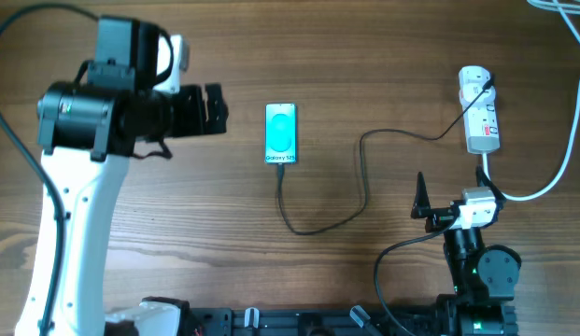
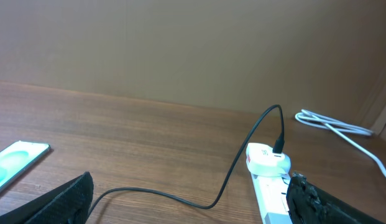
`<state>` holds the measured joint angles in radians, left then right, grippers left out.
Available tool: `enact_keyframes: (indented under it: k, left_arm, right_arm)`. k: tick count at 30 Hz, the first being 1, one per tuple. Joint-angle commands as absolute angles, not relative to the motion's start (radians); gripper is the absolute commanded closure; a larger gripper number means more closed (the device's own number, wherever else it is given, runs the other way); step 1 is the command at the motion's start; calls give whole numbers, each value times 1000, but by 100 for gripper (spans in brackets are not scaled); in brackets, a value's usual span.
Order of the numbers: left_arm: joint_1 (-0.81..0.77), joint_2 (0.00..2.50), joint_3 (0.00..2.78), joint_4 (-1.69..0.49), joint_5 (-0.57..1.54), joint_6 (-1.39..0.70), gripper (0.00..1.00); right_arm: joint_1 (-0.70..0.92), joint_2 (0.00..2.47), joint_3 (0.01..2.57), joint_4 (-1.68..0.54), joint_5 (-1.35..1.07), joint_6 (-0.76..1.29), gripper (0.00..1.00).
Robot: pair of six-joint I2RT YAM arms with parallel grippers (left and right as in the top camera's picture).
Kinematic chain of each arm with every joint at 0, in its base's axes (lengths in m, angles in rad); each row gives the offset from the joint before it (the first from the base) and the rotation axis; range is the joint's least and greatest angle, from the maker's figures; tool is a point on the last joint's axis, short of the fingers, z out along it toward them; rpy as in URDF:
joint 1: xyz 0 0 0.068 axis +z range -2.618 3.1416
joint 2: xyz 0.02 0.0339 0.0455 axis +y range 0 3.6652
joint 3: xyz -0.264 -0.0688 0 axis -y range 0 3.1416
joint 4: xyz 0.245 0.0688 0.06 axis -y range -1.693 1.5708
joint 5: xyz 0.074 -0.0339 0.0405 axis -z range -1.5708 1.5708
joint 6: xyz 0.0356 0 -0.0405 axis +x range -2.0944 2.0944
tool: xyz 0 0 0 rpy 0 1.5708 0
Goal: Plug charger to phone and switch on socket
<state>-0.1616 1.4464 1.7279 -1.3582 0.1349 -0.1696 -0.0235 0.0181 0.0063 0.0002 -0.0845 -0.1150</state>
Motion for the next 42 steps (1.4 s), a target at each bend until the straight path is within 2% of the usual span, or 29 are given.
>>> enact_keyframes:
  k: [1, 7, 18, 25, 42]
  left_arm:
    - [-125, 1369, 1621, -1359, 122, -168, 0]
    - [-102, 1280, 1541, -1328, 121, -160, 0]
    - [-91, 1010, 1106, -1130, 121, -161, 0]
    - [-72, 850, 953, -1063, 119, -161, 0]
    - [-28, 327, 548, -748, 212, -163, 0]
  right_arm:
    - [-28, 7, 5, 2, -71, -129, 0]
    - [-28, 7, 5, 2, -71, -129, 0]
    - [-28, 7, 5, 2, -71, -129, 0]
    - [-28, 7, 5, 2, -71, -129, 0]
    - [-28, 7, 5, 2, -71, -129, 0]
